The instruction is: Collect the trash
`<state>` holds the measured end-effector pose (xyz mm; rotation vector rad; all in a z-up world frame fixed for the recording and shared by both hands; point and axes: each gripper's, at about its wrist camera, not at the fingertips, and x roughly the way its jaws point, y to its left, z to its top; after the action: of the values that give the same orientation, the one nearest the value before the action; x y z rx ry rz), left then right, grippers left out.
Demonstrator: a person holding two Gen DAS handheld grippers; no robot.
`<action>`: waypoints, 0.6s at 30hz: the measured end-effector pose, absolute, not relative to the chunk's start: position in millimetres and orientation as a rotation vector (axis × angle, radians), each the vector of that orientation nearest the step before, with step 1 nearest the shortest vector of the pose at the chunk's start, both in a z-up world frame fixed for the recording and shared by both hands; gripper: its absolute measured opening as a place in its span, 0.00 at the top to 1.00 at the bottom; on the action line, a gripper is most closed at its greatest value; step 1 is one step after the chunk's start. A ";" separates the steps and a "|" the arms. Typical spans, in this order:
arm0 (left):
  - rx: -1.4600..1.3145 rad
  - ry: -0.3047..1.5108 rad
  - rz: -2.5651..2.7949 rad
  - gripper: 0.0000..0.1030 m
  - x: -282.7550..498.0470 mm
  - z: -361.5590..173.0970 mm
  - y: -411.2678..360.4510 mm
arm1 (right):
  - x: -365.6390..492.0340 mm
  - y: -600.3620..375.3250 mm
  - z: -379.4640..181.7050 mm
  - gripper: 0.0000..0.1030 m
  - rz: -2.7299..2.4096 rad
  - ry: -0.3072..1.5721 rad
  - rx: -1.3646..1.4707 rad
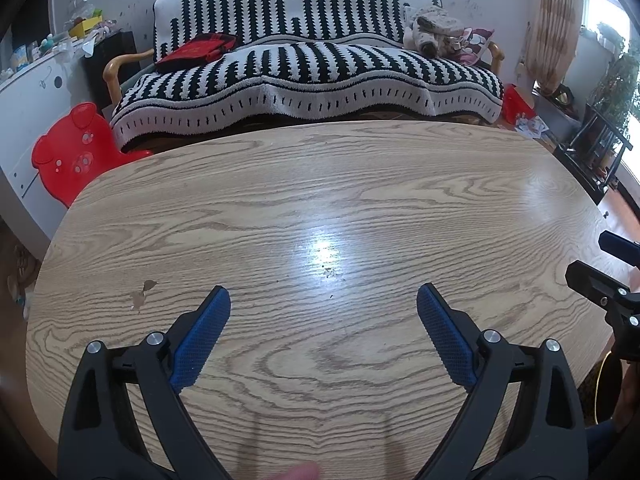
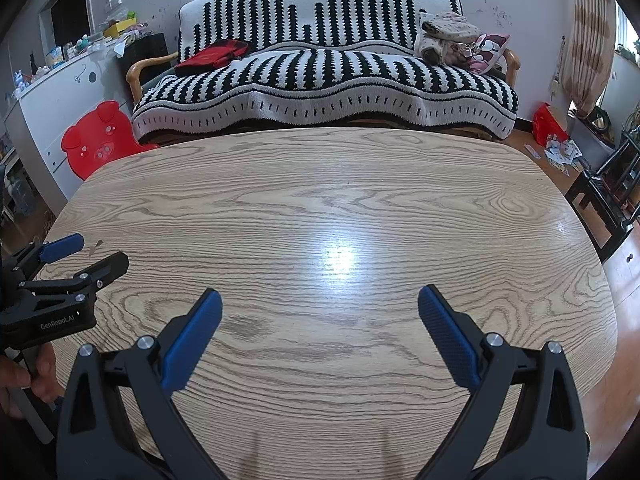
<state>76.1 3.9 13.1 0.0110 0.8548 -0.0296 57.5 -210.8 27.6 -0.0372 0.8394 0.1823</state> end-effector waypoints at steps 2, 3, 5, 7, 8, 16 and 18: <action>0.012 0.855 -0.030 0.11 76.3 13.1 3.5 | 57.4 -211.1 27.1 0.08 0.183 0.840 -0.039; 0.012 0.856 -0.031 0.11 76.1 13.0 3.7 | 57.5 -210.9 27.3 0.08 0.182 0.841 -0.039; 0.016 0.854 -0.030 0.10 75.5 13.3 3.2 | 57.6 -210.0 27.4 0.08 0.183 0.841 -0.038; 0.021 0.849 -0.036 0.10 74.9 14.4 2.0 | 57.5 -210.1 27.5 0.08 0.183 0.840 -0.038; 0.026 0.847 -0.038 0.10 74.4 14.6 1.6 | 57.4 -210.2 27.6 0.08 0.183 0.840 -0.038; 0.037 0.843 -0.044 0.09 75.0 15.4 -0.7 | 56.9 -210.9 26.9 0.08 0.183 0.841 -0.039; 0.040 0.844 -0.043 0.09 75.3 15.4 -1.1 | 56.8 -211.2 26.8 0.08 0.183 0.842 -0.038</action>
<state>75.3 -1.1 15.4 0.0398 0.8443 -0.0430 56.8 -211.2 26.8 -0.0378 0.8423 0.1833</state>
